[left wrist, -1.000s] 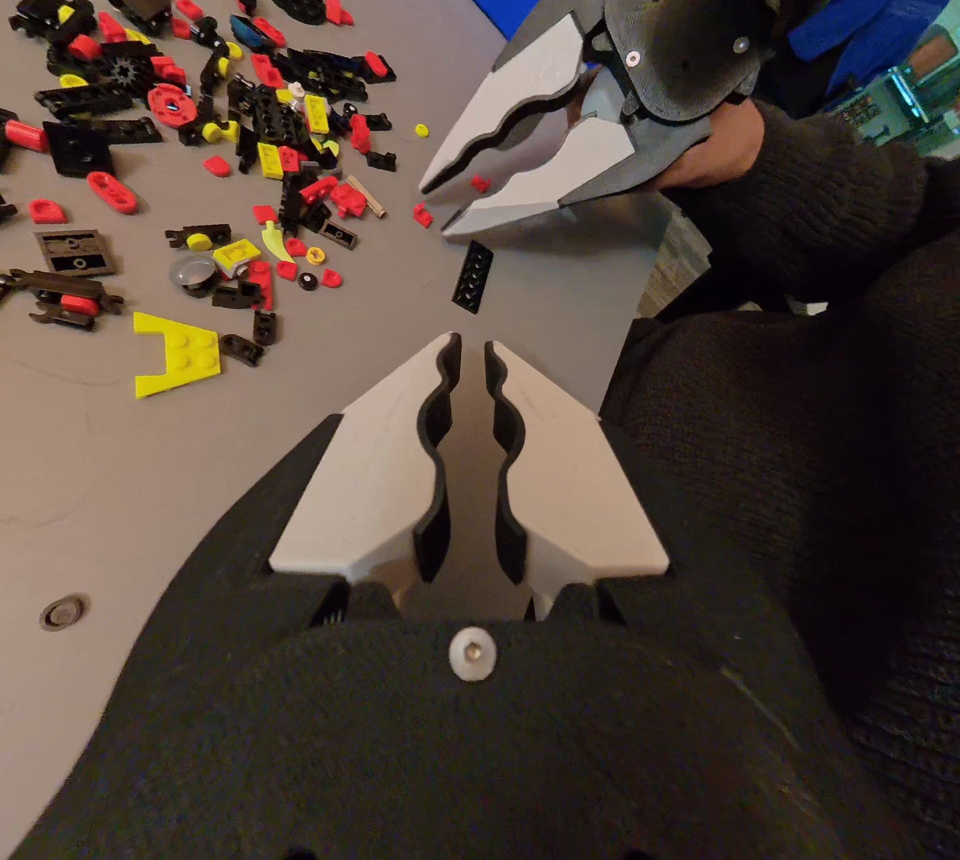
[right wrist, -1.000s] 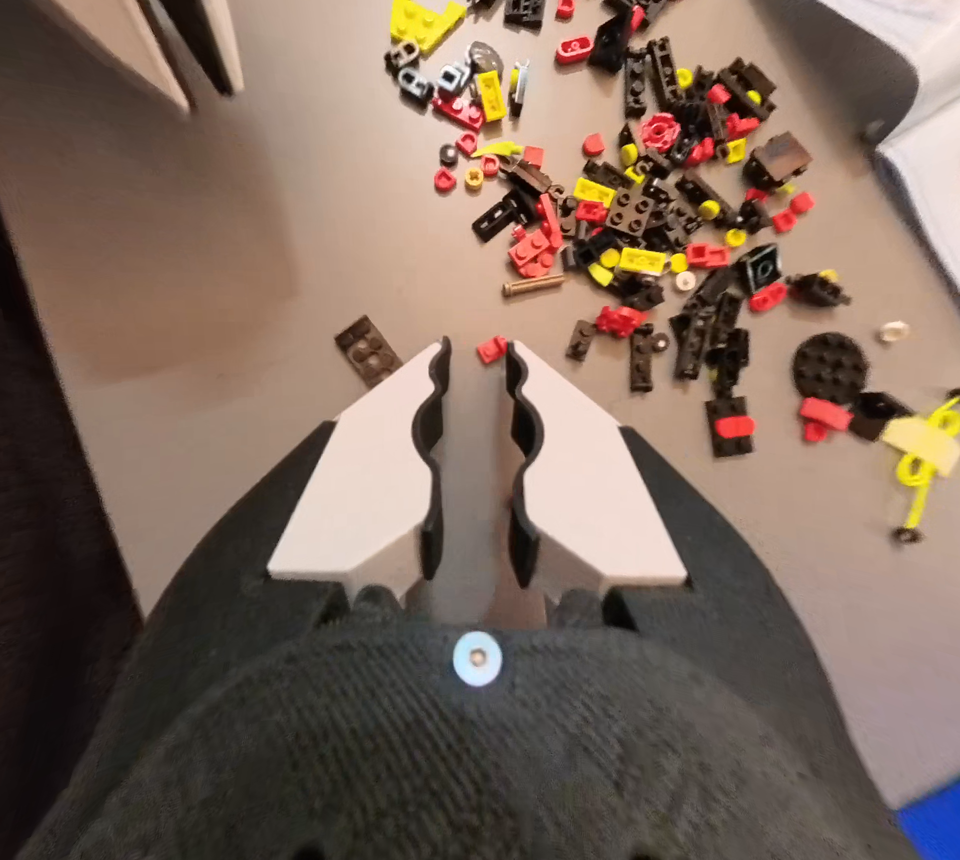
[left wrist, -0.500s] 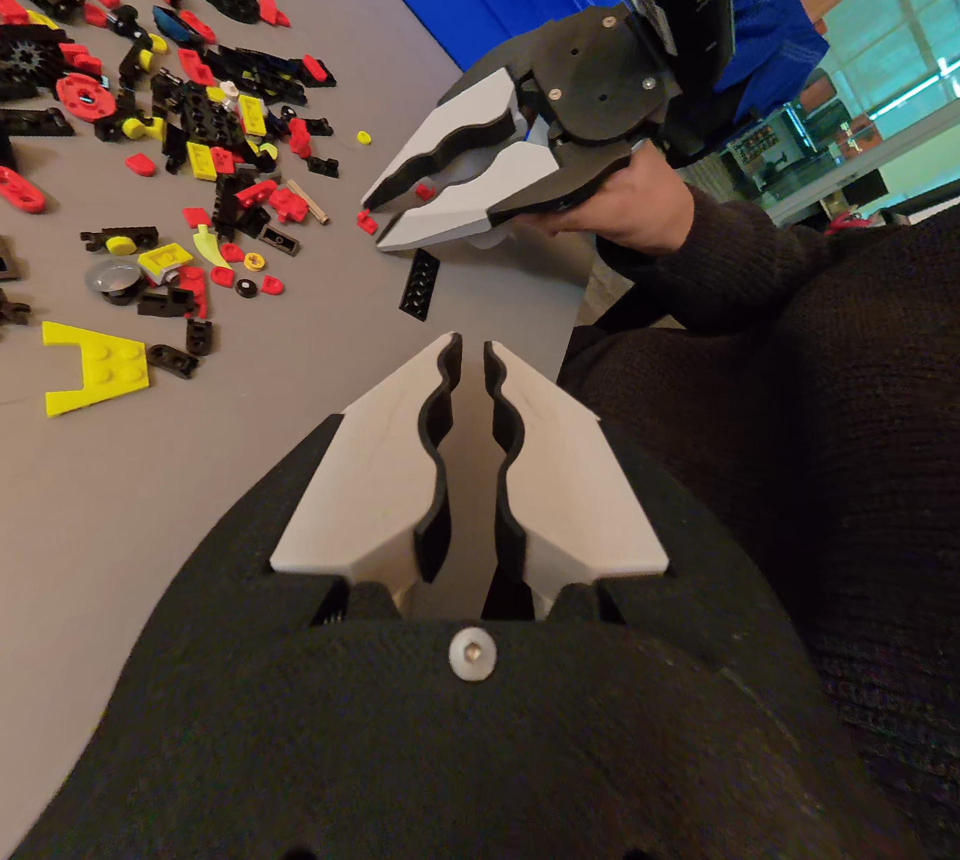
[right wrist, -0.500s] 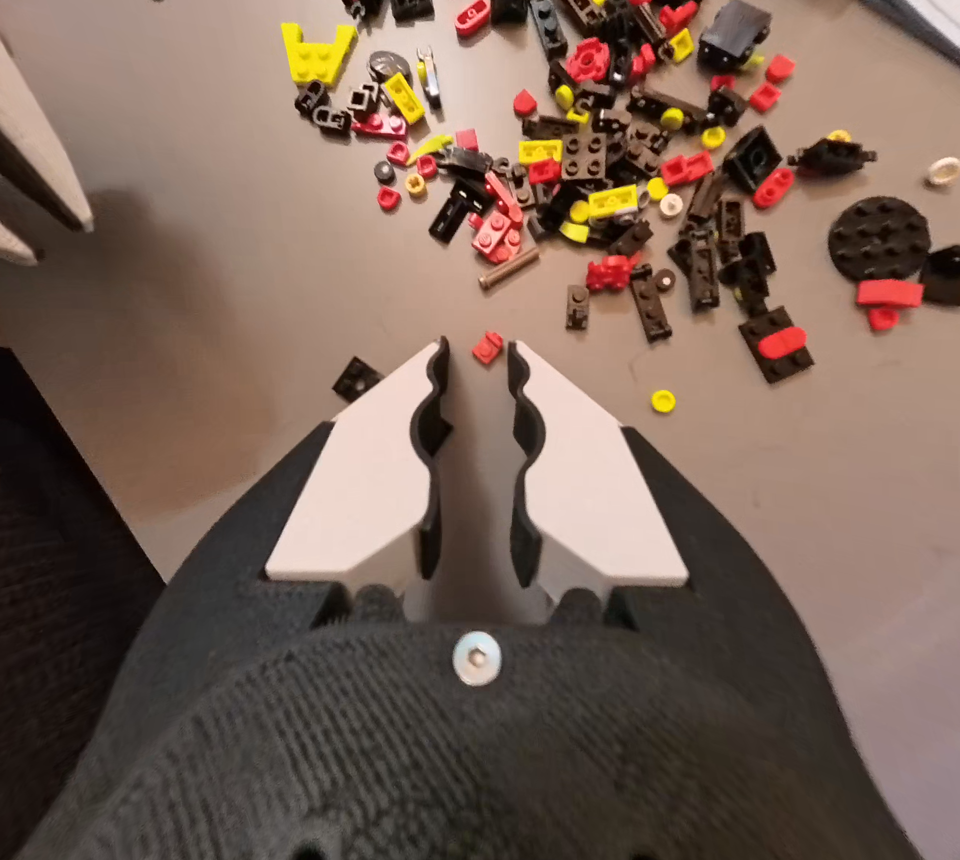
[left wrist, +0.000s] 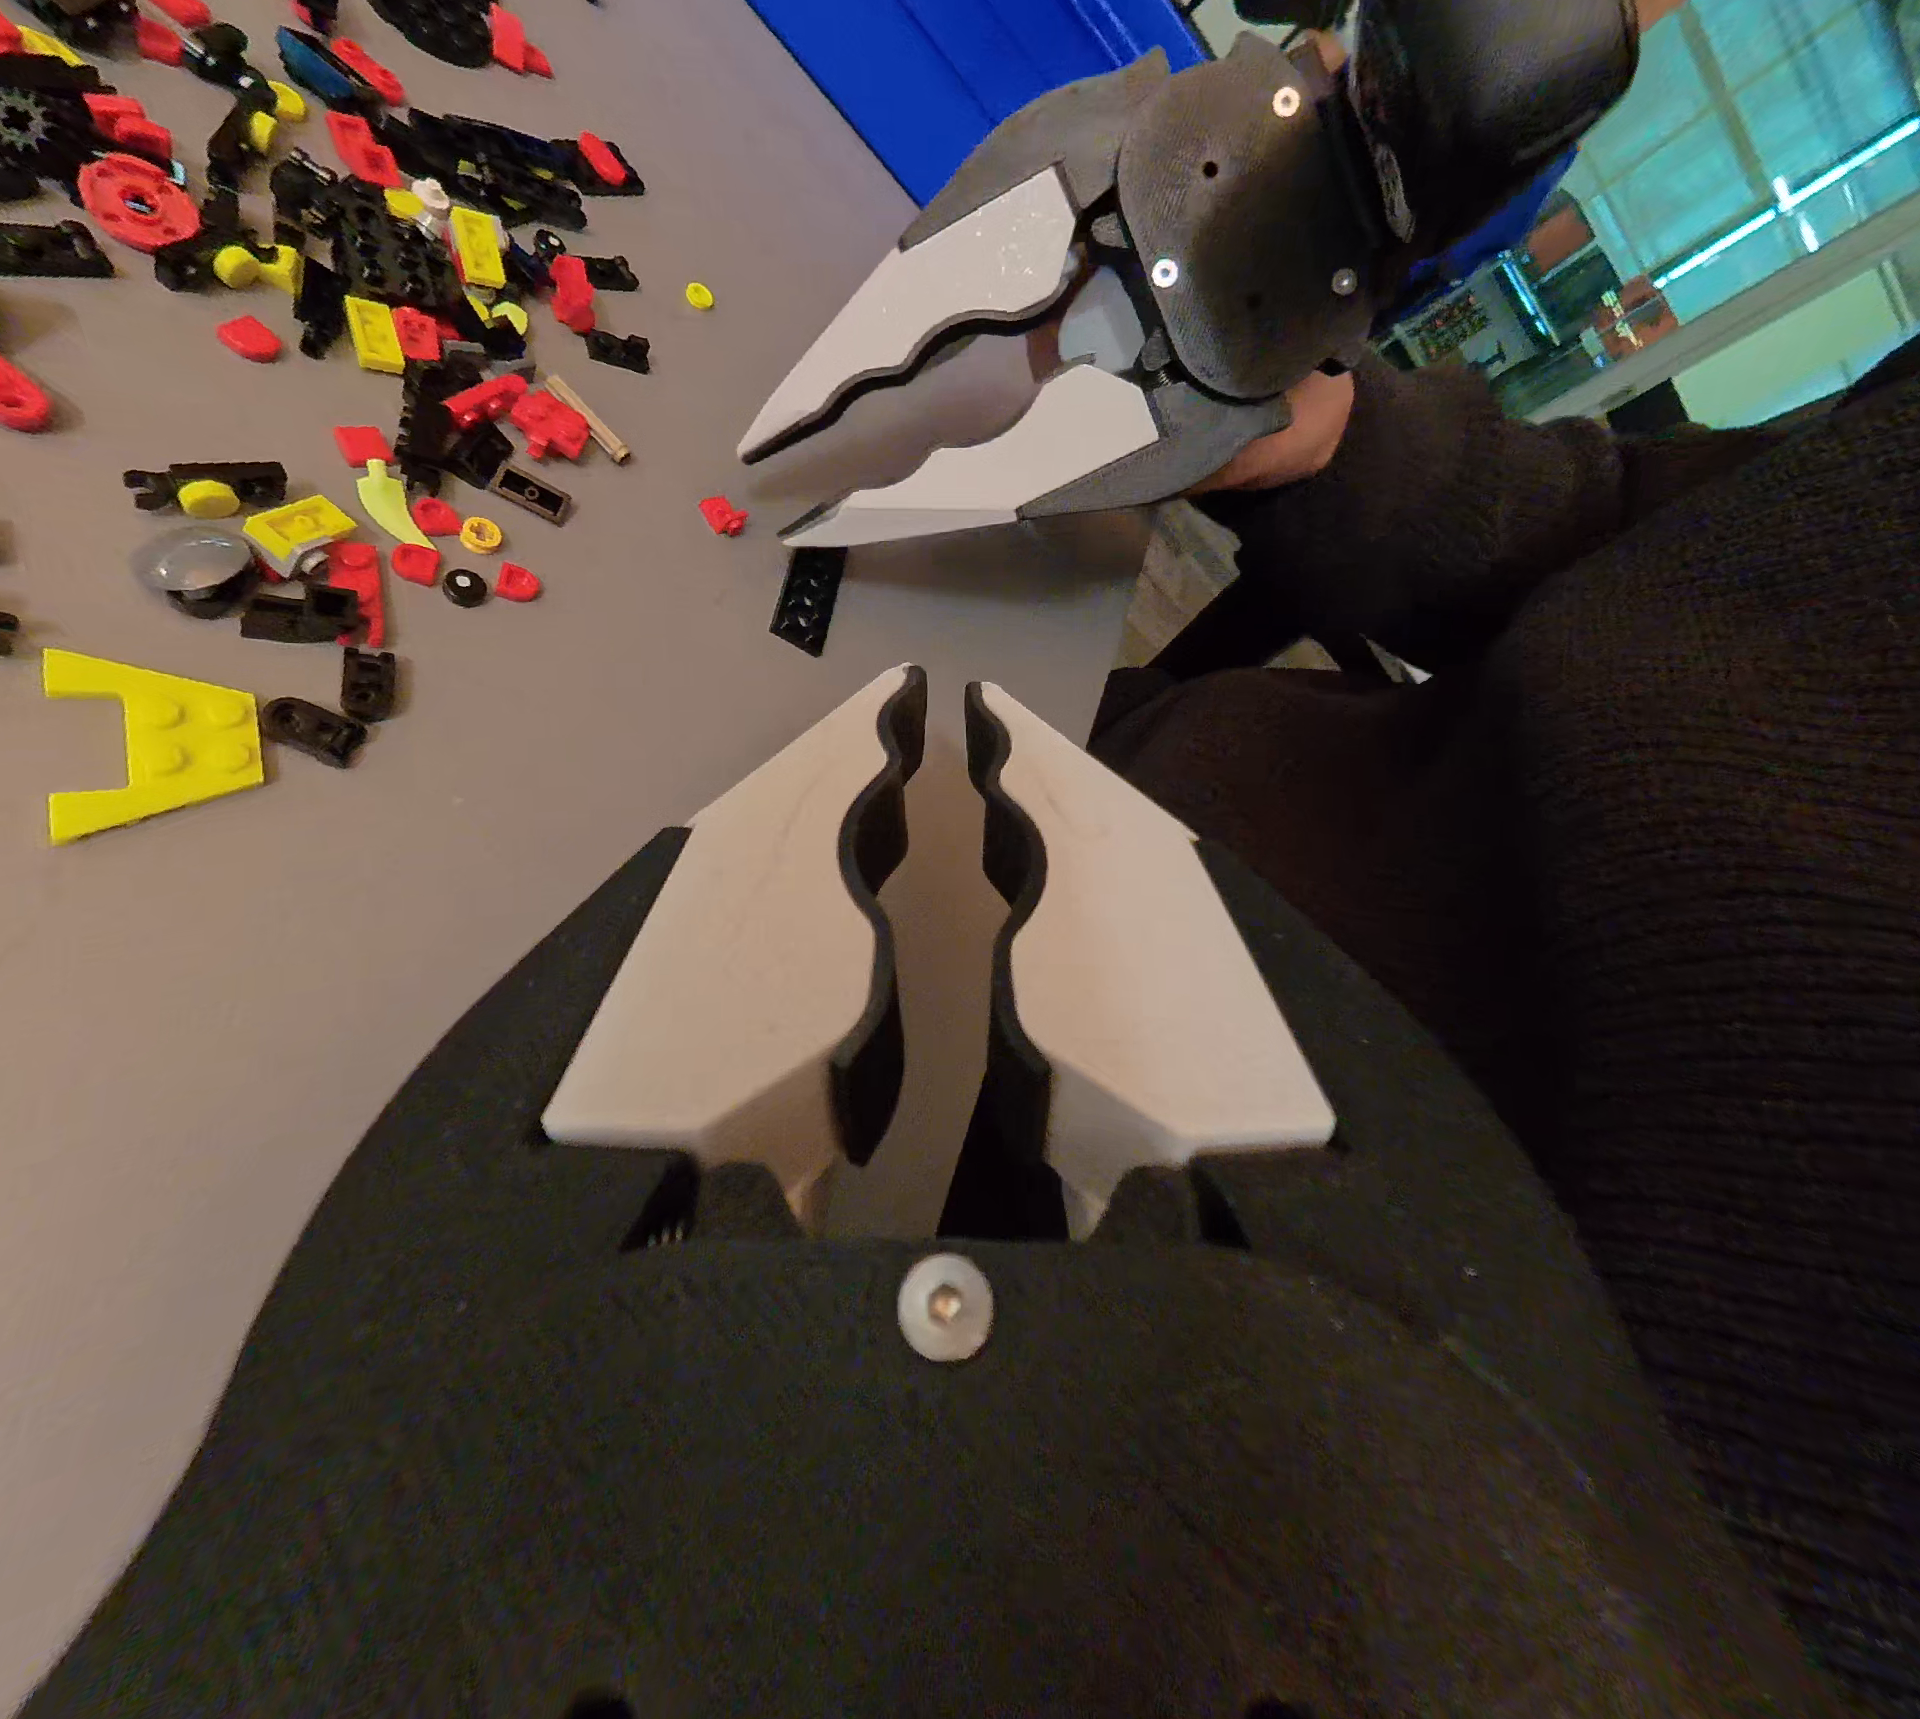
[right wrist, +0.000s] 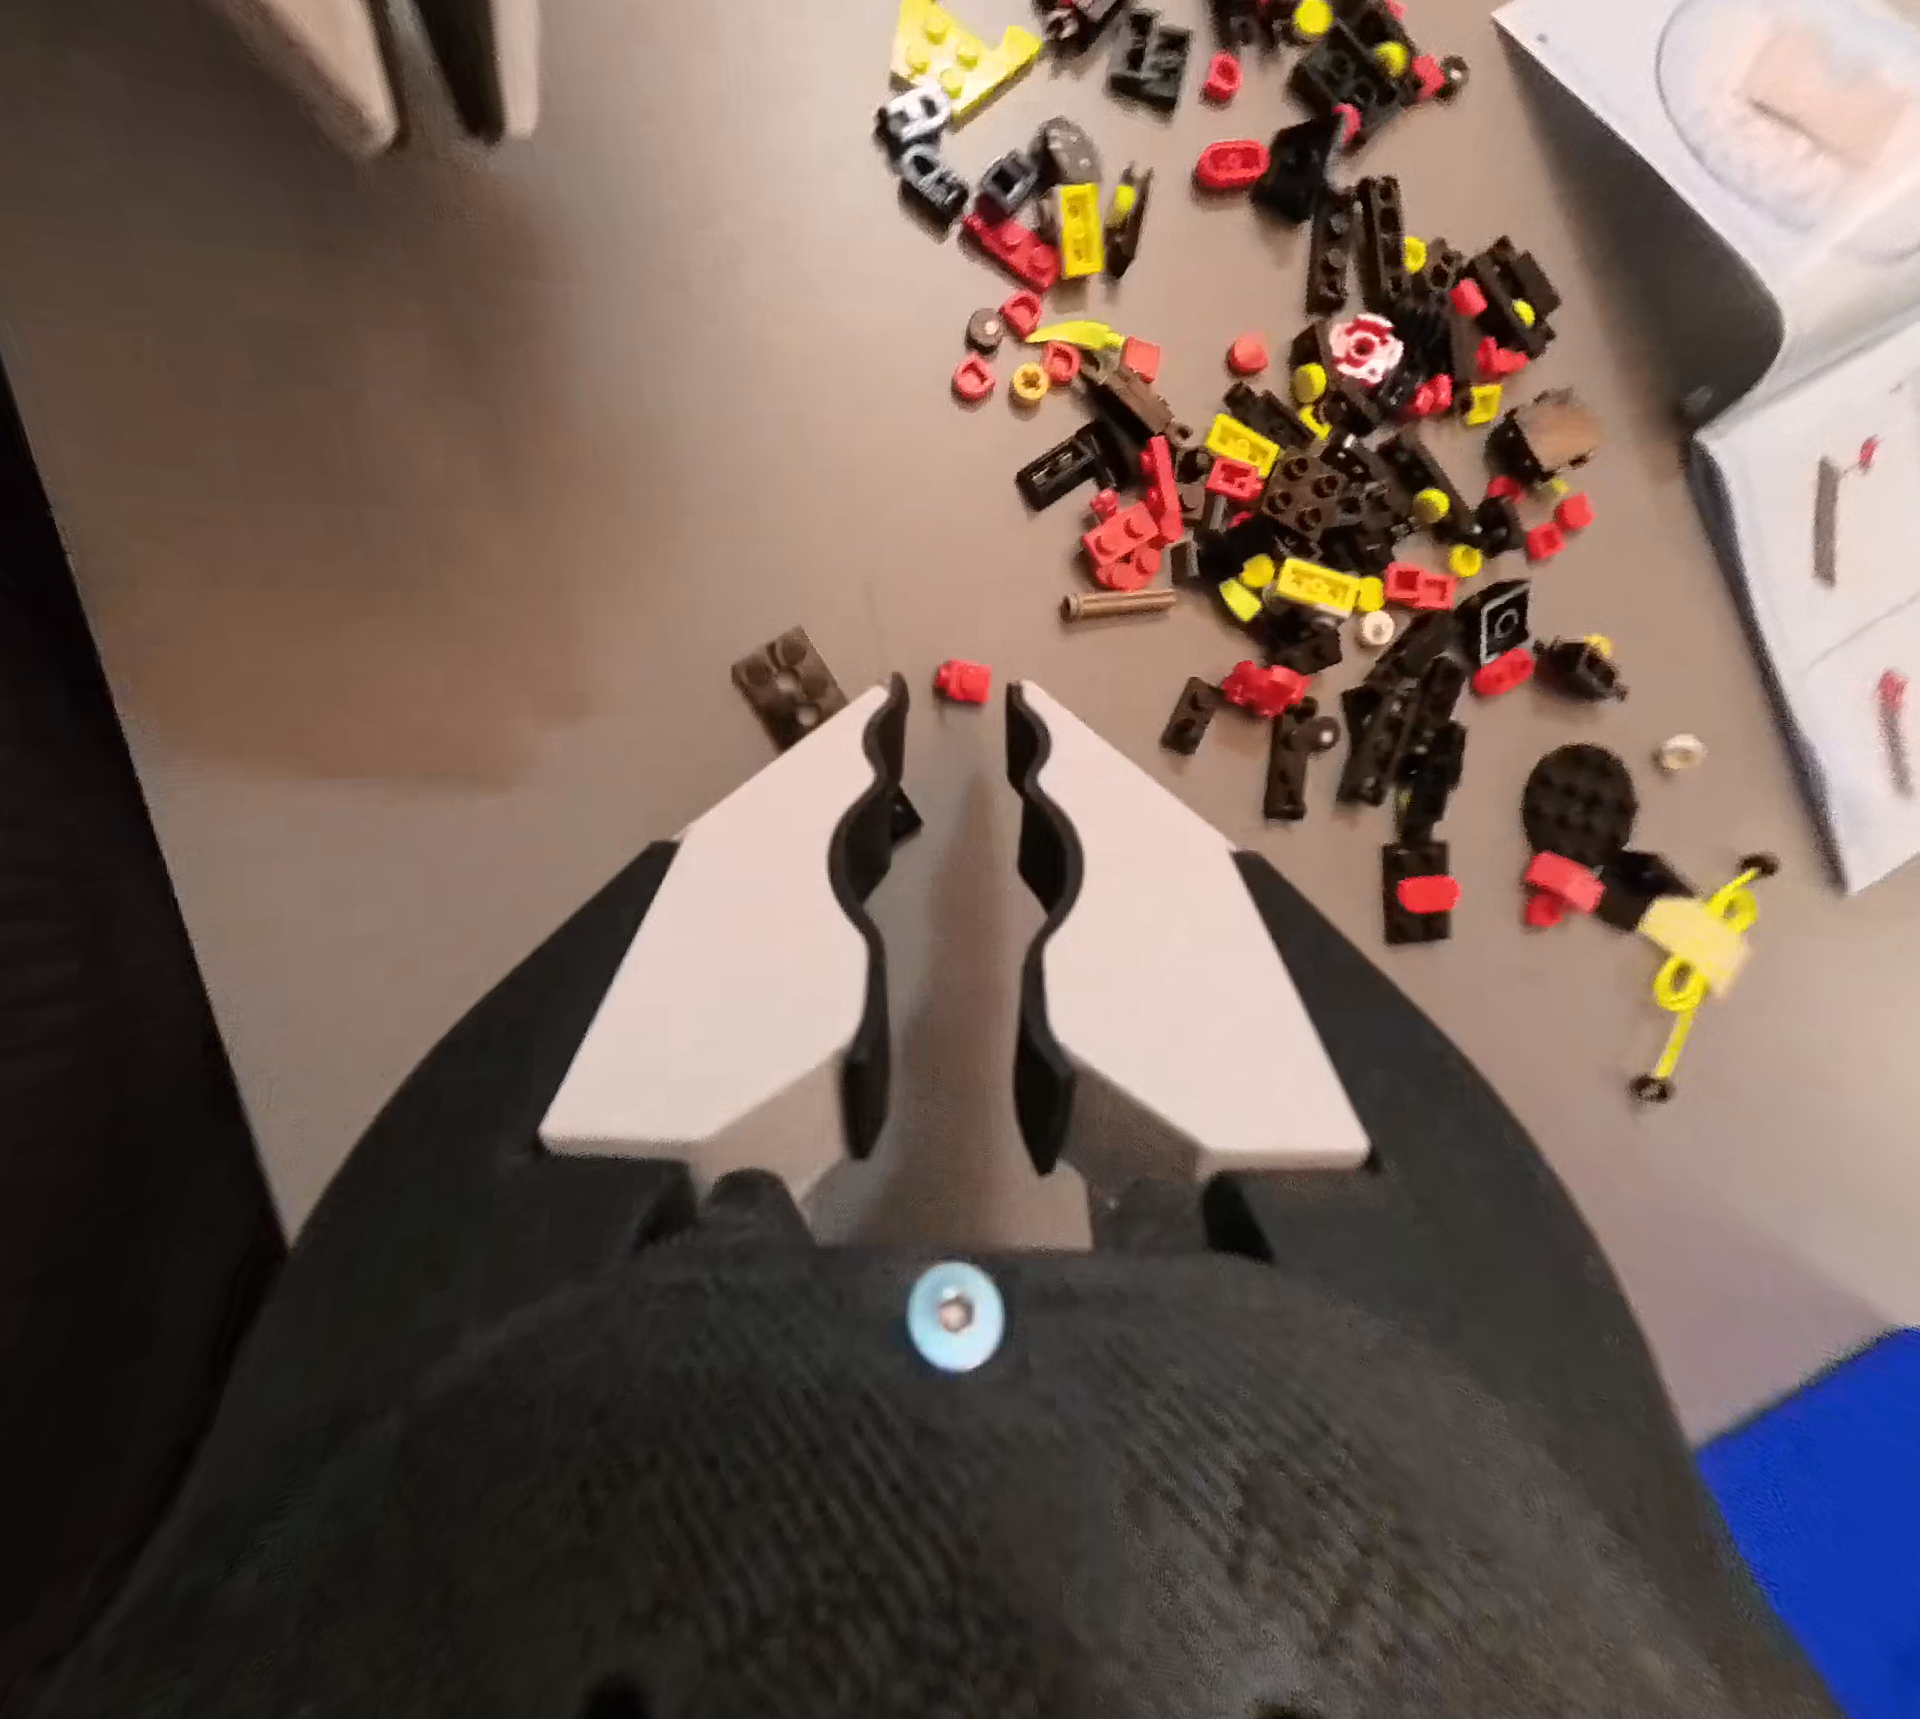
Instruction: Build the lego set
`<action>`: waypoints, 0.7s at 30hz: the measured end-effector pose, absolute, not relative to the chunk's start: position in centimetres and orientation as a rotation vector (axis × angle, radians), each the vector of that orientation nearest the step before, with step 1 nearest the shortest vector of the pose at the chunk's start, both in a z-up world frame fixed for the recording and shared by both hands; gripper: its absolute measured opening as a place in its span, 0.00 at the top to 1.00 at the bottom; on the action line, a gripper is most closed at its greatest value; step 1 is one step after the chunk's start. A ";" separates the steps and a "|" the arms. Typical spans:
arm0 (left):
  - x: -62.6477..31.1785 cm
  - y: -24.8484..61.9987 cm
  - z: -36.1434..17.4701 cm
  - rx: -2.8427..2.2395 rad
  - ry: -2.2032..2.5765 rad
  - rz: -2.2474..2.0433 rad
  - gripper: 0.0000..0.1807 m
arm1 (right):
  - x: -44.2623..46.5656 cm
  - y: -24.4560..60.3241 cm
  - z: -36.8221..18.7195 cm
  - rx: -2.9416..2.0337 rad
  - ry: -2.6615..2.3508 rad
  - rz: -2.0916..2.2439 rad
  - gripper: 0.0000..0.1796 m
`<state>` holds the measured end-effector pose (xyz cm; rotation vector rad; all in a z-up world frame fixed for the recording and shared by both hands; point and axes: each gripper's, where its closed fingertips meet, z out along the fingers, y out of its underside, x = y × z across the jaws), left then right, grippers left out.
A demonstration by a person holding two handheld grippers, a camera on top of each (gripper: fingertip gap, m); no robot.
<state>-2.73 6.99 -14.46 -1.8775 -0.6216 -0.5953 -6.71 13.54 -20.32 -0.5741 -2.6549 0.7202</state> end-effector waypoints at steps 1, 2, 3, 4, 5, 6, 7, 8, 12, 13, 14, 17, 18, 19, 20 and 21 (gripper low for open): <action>-2.7 7.0 -14.4 -1.874 -0.622 -0.603 0.98 | -6.6 13.8 -20.4 -0.489 -2.680 0.689 0.90; -2.6 7.1 -14.4 -1.870 -0.622 -0.611 0.98 | -6.4 14.0 -20.5 -0.394 -2.712 0.658 0.89; -2.6 7.1 -14.3 -1.867 -0.622 -0.617 0.98 | -6.3 14.2 -20.6 -0.294 -2.739 0.619 0.88; -2.5 7.1 -14.3 -1.866 -0.623 -0.621 0.98 | -6.3 14.4 -20.6 -0.189 -2.764 0.584 0.87; -2.5 7.1 -14.4 -1.867 -0.624 -0.622 0.98 | -6.2 14.5 -20.6 -0.080 -2.788 0.551 0.87; -2.6 7.1 -14.4 -1.869 -0.626 -0.619 0.98 | -6.2 14.6 -20.6 0.036 -2.805 0.513 0.87; -2.6 7.1 -14.5 -1.871 -0.628 -0.617 0.98 | -6.3 14.6 -20.5 0.161 -2.810 0.472 0.87; -2.6 7.1 -14.5 -1.873 -0.630 -0.615 0.98 | -6.5 14.5 -20.4 0.290 -2.800 0.433 0.89; -2.8 7.1 -14.8 -1.883 -0.639 -0.608 0.98 | -7.5 14.4 -21.3 0.708 -2.755 0.253 0.91; -2.9 7.1 -14.9 -1.886 -0.642 -0.605 0.98 | -7.6 14.4 -21.7 0.770 -2.768 0.209 0.90; -2.9 7.1 -15.0 -1.888 -0.644 -0.602 0.98 | -7.6 14.4 -21.9 0.820 -2.784 0.183 0.91; -3.0 7.0 -15.1 -1.893 -0.650 -0.598 0.98 | -7.4 14.2 -21.9 0.916 -2.828 0.162 0.90; -3.0 6.9 -15.1 -1.891 -0.652 -0.600 0.98 | -7.3 14.2 -21.9 0.935 -2.846 0.152 0.90; -3.0 6.8 -15.1 -1.888 -0.653 -0.605 0.98 | -7.1 14.2 -21.9 0.951 -2.863 0.146 0.90; -2.9 6.8 -15.0 -1.885 -0.653 -0.612 0.98 | -6.9 14.2 -21.9 0.962 -2.877 0.145 0.90; -2.9 6.8 -14.9 -1.880 -0.651 -0.618 0.98 | -6.8 14.1 -22.0 0.971 -2.888 0.145 0.90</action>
